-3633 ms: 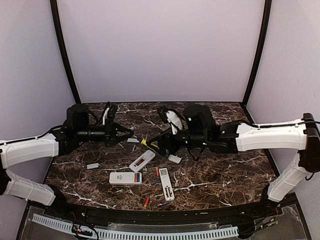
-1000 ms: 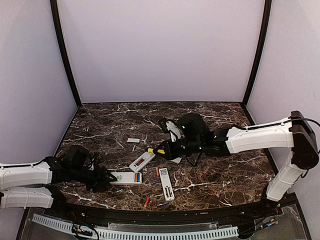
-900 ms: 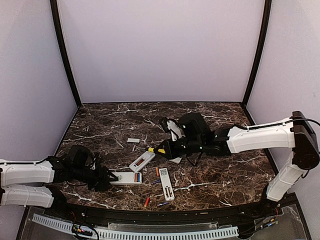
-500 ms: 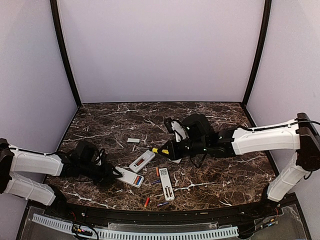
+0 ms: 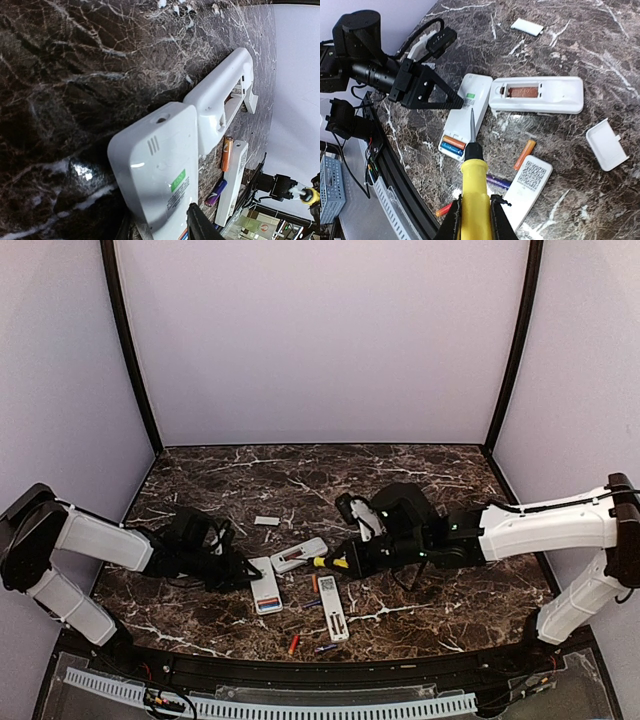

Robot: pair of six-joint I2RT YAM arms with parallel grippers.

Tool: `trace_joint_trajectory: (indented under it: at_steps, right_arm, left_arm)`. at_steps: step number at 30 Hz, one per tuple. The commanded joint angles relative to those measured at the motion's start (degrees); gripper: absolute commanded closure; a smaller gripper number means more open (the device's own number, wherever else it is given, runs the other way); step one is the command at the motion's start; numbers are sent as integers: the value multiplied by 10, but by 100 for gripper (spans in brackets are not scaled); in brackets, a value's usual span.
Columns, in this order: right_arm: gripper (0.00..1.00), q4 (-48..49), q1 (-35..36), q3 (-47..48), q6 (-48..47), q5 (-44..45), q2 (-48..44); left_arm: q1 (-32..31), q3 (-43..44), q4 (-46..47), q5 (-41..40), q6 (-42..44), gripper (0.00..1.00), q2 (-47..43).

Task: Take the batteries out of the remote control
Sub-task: Adjust the remote control without the battery cover at the center of the board.

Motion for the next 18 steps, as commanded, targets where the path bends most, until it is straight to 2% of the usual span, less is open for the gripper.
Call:
trace_joint_trajectory:
  at_steps: [1, 18]
  right_arm:
    - [100, -30, 22, 20, 28, -7, 26]
    - [100, -59, 53, 93, 35, -50, 118]
  left_arm:
    - [-2, -24, -40, -14, 12, 64, -8]
    - [-8, -54, -13, 8, -1, 76, 8]
